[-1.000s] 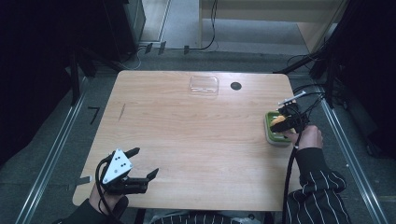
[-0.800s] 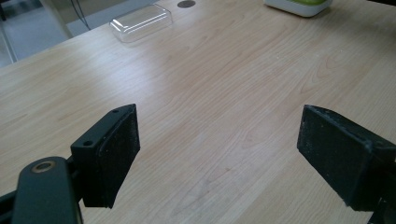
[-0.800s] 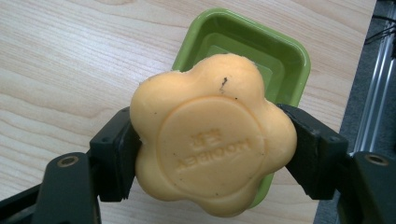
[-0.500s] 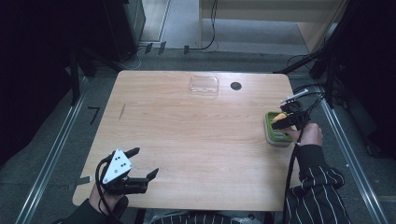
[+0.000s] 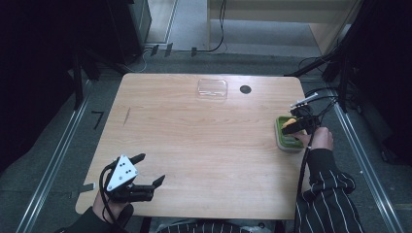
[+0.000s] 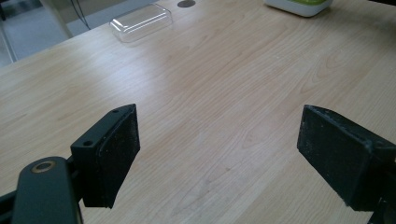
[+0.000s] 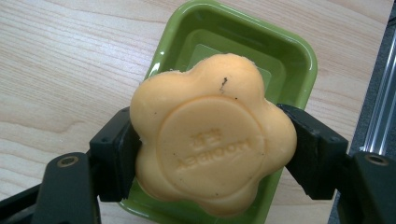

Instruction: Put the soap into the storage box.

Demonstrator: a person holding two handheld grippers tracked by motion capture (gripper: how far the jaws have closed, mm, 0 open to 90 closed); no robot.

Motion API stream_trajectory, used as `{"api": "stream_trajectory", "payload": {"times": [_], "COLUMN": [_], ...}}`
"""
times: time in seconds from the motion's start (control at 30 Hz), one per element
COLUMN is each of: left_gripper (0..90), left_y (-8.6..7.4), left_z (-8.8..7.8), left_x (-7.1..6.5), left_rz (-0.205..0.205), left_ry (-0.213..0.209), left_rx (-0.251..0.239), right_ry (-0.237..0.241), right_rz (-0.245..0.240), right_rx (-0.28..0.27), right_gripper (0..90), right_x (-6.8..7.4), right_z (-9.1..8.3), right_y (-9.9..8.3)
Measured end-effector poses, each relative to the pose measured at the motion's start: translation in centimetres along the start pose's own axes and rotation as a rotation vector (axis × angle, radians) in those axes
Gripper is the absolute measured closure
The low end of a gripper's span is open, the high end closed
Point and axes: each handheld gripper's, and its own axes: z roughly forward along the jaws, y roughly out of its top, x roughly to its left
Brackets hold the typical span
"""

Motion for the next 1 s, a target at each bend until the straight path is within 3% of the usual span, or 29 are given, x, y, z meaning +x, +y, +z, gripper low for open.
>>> {"api": "stream_trajectory", "payload": {"times": [1.0], "left_gripper": [13.6], "left_y": [0.02], "left_z": [0.06], "left_x": [-0.03], "left_rz": [-0.001], "left_ry": [-0.003], "left_rx": [0.003], "right_ry": [-0.005], "right_rz": [-0.017], "right_rx": [0.031], "right_gripper": [27.6], "right_x": [-0.01], "right_z": [0.96], "right_y": [0.02]}}
